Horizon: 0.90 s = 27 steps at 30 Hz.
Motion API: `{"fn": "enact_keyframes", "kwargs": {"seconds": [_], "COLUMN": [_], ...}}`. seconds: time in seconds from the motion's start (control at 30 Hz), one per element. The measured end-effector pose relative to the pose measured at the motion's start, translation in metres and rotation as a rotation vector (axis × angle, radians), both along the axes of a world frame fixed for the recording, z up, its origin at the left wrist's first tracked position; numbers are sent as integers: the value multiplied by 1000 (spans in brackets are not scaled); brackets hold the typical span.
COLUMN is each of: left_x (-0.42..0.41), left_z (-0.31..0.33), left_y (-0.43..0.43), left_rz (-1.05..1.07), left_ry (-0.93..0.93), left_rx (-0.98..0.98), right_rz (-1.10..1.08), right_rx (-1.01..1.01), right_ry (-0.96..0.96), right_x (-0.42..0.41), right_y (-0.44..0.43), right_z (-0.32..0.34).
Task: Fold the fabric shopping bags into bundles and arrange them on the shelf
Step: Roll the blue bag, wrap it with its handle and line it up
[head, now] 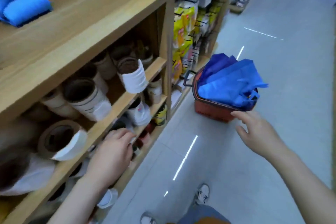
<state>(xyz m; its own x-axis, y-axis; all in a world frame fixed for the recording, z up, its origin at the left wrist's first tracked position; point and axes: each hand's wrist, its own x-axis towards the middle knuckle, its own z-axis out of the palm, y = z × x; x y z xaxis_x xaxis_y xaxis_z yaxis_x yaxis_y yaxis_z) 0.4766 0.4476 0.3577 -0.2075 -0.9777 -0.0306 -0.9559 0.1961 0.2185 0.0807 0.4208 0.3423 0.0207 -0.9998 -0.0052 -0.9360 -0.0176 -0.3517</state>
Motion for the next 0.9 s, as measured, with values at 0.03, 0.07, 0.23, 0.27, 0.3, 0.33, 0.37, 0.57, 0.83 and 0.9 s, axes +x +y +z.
{"fn": "enact_keyframes", "kwargs": {"seconds": [0.03, 0.07, 0.23, 0.27, 0.3, 0.33, 0.37, 0.57, 0.83, 0.9], "left_x": [-15, -31, -119, -137, -155, -173, -189, -281, -396, -425], "left_z": [-6, -10, -28, -32, -35, -39, -44, -74, -145, -173], "left_y": [-5, -10, -54, -64, -76, -87, -101, -190, -327, -361], "left_rz": [-10, -13, -45, -39, -38, -53, -82, -143, -270, -316], "left_ry": [2, 11, 100, 106, 112, 115, 119, 136, 217, 214], "left_rx": [23, 36, 82, 118, 149, 168, 180, 202, 328, 371], "right_rz": [-29, -59, -273, -322, -376, -432, -487, -679, -828, -839], "right_rx": [44, 85, 191, 209, 219, 216, 206, 178, 219, 239], "right_ry": [12, 20, -19, -45, -93, -155, -212, -360, -454, -464], "right_x": [-20, -41, -132, -148, -162, -176, -188, -240, -284, -295], "right_y": [1, 2, 3, 4, 4, 4, 3, -26, -125, -158], "right_z": [-10, -19, -42, -45, -48, -51, -54, -77, -129, -148]}}
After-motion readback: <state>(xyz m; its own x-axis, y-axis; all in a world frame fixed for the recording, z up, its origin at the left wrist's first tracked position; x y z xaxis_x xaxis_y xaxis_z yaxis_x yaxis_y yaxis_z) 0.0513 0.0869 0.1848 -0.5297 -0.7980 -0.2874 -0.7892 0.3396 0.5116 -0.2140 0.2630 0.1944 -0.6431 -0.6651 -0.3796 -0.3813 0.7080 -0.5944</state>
